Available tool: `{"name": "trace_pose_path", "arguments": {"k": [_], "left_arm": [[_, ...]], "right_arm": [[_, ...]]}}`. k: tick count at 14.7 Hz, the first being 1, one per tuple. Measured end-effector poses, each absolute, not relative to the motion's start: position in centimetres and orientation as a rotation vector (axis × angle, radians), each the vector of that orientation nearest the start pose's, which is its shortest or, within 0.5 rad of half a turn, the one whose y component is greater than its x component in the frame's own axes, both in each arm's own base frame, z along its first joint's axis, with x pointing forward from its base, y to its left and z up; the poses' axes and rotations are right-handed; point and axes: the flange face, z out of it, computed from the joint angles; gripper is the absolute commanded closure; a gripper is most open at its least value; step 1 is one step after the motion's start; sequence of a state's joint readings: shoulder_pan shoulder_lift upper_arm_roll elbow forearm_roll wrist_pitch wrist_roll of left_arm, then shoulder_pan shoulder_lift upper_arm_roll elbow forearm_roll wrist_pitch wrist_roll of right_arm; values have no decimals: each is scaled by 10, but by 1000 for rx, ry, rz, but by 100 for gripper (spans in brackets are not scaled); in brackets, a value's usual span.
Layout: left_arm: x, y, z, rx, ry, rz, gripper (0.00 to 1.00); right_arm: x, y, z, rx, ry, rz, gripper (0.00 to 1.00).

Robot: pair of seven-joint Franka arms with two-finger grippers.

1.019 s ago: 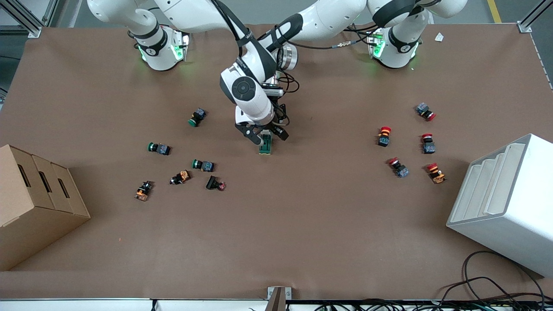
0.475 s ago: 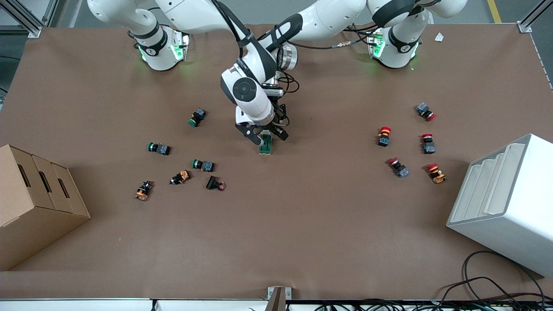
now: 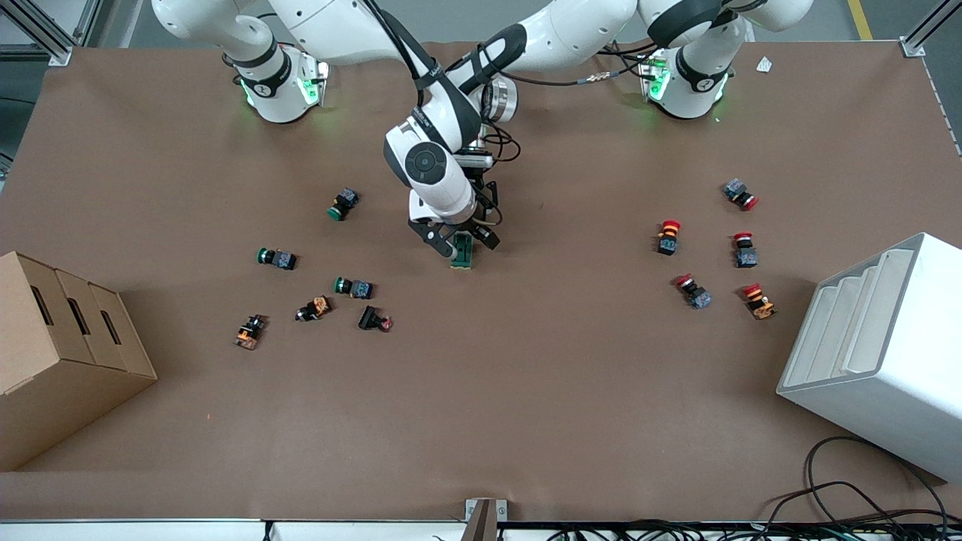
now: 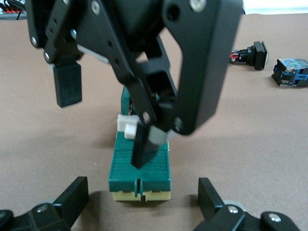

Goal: Close load switch with both arms
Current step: 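Rotate the white lever upright with the right gripper against the switch body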

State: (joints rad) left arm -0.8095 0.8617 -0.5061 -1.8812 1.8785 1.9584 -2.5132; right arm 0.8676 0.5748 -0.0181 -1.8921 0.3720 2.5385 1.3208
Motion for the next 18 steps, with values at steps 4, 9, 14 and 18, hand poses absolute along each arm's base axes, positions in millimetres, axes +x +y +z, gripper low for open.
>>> {"name": "trace_pose_path", "arguments": {"k": [4, 9, 14, 18], "left_arm": [[215, -564, 83, -2785, 122, -1562, 1], [216, -564, 83, -2785, 118, -1564, 1], [217, -565, 83, -2784, 115, -1565, 1], [221, -566, 82, -2783, 107, -1567, 0]], "right_arm": [[434, 481, 214, -2746, 1130, 250, 0], [482, 470, 238, -2686, 1169, 226, 0], [497, 463, 229, -2681, 1184, 214, 0], [504, 464, 229, -2673, 1185, 205, 0]]}}
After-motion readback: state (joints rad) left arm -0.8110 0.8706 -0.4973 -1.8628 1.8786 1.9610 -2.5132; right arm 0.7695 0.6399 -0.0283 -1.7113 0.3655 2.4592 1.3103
